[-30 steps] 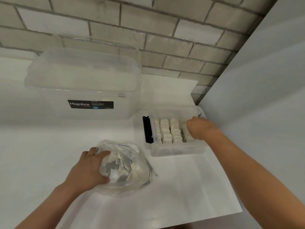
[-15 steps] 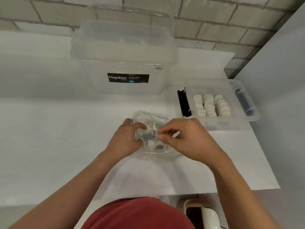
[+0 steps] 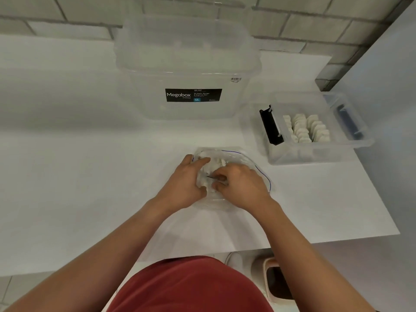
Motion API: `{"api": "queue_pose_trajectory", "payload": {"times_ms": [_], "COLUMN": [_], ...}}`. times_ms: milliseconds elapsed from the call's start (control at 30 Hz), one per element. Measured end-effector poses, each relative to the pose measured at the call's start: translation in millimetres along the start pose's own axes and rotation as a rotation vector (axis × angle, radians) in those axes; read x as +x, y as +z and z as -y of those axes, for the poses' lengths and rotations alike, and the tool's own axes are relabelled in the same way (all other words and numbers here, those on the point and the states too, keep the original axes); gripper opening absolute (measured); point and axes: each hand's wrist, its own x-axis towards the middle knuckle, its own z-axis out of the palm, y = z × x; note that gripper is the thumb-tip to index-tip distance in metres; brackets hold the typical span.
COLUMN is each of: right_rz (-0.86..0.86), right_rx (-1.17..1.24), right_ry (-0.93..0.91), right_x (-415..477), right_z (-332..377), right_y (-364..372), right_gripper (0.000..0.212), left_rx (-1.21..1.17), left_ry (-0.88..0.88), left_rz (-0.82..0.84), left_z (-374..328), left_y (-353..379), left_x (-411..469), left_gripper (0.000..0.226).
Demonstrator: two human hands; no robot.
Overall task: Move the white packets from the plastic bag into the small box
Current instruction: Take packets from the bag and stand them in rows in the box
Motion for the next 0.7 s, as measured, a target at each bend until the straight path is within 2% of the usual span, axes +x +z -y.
{"api": "queue_pose_trajectory", "payload": {"times_ms": [100, 233, 367, 500, 600, 700], "right_rz": [0.032, 0.002, -0.043, -0.145, -0.289, -0.438], "right_rx": [0.025, 0.030, 0.053, 0.077, 0.236, 0.554], "right_ry": [0.024, 0.082, 0.134, 0.173, 0.177, 0.187], "right_x": [5, 6, 0, -19, -35, -46], "right_z": [6, 10, 14, 10, 3, 2], "right_y": [8, 15, 13, 3, -5, -8], "right_gripper": [0.027, 0.022, 0.008, 0.008, 0.006, 0.009], "left_rx": [-0.041, -0.092, -0.110, -0.113, -0.144, -0.191], "left_ry": [0.043, 0.095, 0.090, 0.076, 0.029, 0.013], "left_rz": [-0.011, -0.038, -0.066, -0.079, -0.040, 0.017], "left_z": [6, 9, 10, 11, 9, 2], "left_y": [-1, -4, -6, -10, -16, -22], "left_x": [-4, -6, -8, -7, -9, -12], "left_gripper": [0.085, 0.081, 0.066, 0.054, 0.059, 0.067]}}
